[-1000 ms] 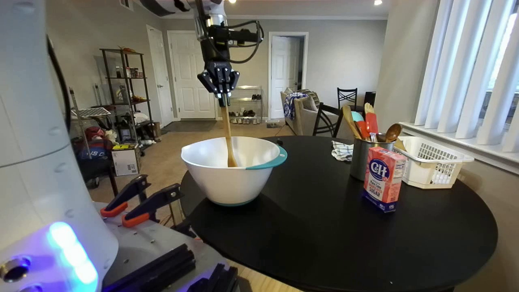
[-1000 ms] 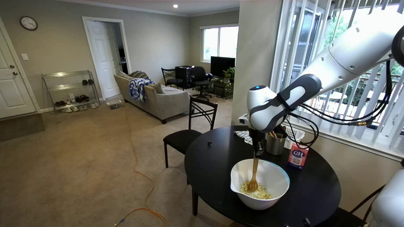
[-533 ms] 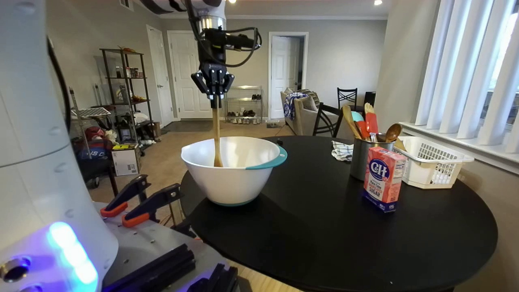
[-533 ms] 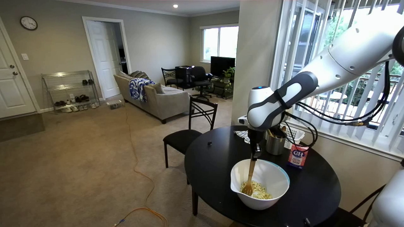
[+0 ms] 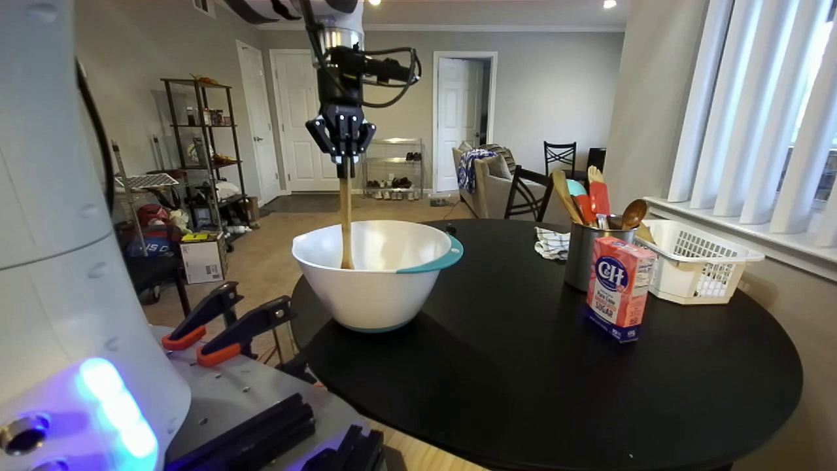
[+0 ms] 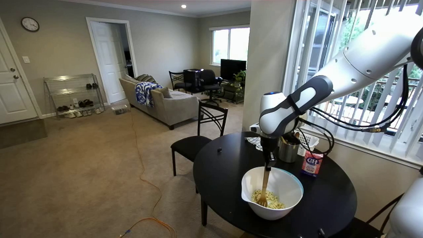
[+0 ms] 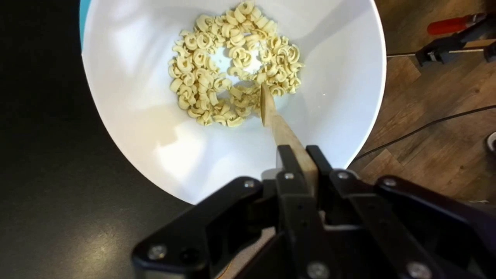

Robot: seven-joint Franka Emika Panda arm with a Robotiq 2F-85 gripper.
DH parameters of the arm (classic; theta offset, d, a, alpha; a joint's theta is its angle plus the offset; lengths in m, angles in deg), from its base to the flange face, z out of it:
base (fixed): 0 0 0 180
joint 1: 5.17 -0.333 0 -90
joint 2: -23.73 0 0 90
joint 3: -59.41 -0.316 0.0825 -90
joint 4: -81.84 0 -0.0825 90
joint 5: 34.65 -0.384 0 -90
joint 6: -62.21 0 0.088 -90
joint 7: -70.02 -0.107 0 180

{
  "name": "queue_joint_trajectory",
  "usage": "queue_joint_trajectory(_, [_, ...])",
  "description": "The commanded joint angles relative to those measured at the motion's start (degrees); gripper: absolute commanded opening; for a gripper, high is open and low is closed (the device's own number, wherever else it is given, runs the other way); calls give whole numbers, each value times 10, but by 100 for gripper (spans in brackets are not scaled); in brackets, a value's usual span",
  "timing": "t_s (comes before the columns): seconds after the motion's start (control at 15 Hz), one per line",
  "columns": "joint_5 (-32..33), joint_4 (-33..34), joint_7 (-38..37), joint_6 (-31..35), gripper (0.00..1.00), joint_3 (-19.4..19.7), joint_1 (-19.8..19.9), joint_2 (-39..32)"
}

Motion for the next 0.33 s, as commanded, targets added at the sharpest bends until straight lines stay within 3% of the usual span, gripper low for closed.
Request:
queue_joint_trajectory(0.0, [13, -5, 7, -17, 3, 0, -1, 9])
queue_joint_trajectory(0.27, [34, -3, -2, -28, 3, 0, -2, 6])
